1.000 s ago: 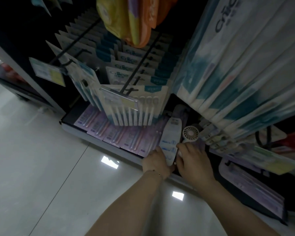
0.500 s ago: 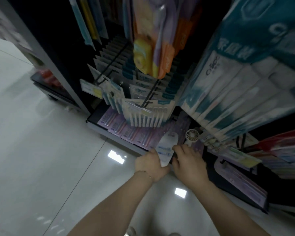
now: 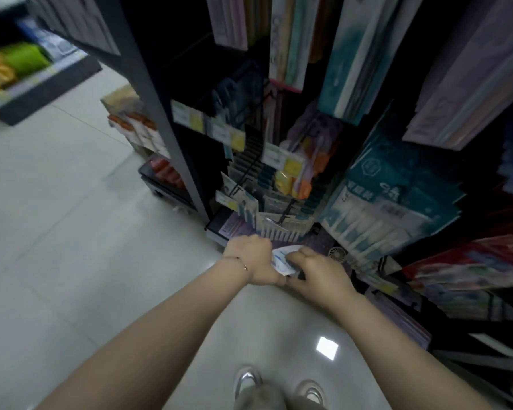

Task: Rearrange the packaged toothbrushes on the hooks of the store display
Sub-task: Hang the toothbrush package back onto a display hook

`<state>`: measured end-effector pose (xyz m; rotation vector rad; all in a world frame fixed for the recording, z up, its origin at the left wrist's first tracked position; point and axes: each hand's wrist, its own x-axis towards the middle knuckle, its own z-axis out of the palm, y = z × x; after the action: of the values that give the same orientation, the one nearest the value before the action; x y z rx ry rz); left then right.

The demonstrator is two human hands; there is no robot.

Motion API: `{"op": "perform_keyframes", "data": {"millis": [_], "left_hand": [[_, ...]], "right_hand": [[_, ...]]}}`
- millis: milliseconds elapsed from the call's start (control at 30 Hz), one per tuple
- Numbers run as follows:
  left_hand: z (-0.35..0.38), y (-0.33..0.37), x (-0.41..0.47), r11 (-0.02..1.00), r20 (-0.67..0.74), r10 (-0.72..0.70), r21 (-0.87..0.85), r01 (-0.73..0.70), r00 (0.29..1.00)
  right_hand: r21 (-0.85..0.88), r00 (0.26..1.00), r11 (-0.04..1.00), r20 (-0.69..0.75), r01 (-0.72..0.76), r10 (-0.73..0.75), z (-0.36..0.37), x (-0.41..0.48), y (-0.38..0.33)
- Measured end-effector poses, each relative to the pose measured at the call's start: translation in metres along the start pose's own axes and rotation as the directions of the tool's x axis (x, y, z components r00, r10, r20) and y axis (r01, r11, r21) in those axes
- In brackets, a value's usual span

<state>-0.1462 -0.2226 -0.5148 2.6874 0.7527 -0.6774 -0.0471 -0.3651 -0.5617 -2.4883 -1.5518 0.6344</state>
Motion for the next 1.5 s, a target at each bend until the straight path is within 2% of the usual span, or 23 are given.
{"op": "perform_keyframes", "data": {"millis": [67, 200, 300, 367, 467, 600, 733, 967, 1100, 1267, 1500], "left_hand": [[-0.043, 0.005, -0.017, 1.0, -0.005, 0.007, -0.021, -0.008, 1.0], [-0.124, 0.009, -0.041, 0.994, 0.115, 0.015, -0.113, -0.002, 0.993], [-0.177, 0.009, -0.057, 0.971, 0.165, 0.063, -0.238, -0.022, 0.984], [-0.208, 0.012, -0.072, 0.951, 0.137, 0.105, -0.303, -0.06, 0.985], [-0.247, 0.017, -0.094, 0.937, 0.092, 0.213, -0.302, -0.176, 0.973], [-0.284, 0.022, -0.113, 0.904, -0.03, 0.314, -0.295, -0.309, 0.949], [-0.312, 0.033, -0.127, 0.845, -0.101, 0.376, -0.369, -0.386, 0.921], [-0.326, 0.062, -0.128, 0.783, -0.212, 0.449, -0.375, -0.496, 0.868], [-0.314, 0.091, -0.12, 0.726, -0.246, 0.486, -0.422, -0.544, 0.839], [-0.277, 0.129, -0.102, 0.682, -0.299, 0.51, -0.432, -0.591, 0.807], [-0.244, 0.178, -0.088, 0.646, -0.269, 0.481, -0.534, -0.545, 0.835]], "right_hand": [[-0.005, 1.0, 1.0, -0.028, -0.007, 0.007, -0.036, -0.004, -0.017], [-0.025, 0.993, 0.998, -0.105, 0.049, -0.052, -0.103, -0.016, -0.041], [0.035, 0.983, 0.996, -0.17, 0.084, -0.077, -0.147, -0.027, -0.052], [0.065, 0.977, 0.995, -0.206, 0.073, -0.058, -0.174, -0.034, -0.058], [0.099, 0.974, 0.994, -0.227, 0.05, -0.027, -0.211, -0.044, -0.064], [0.286, 0.974, 0.957, -0.228, 0.054, 0.013, -0.253, -0.059, -0.065], [0.371, 0.965, 0.927, -0.259, 0.057, 0.044, -0.287, -0.077, -0.06], [0.538, 0.941, 0.839, -0.319, 0.077, 0.118, -0.322, -0.114, -0.039], [0.567, 0.935, 0.822, -0.321, 0.06, 0.153, -0.329, -0.136, -0.019], [0.539, 0.929, 0.84, -0.277, -0.061, 0.245, -0.322, -0.166, 0.011], [0.587, 0.873, 0.774, -0.221, -0.237, 0.435, -0.3, -0.191, 0.044]]}}
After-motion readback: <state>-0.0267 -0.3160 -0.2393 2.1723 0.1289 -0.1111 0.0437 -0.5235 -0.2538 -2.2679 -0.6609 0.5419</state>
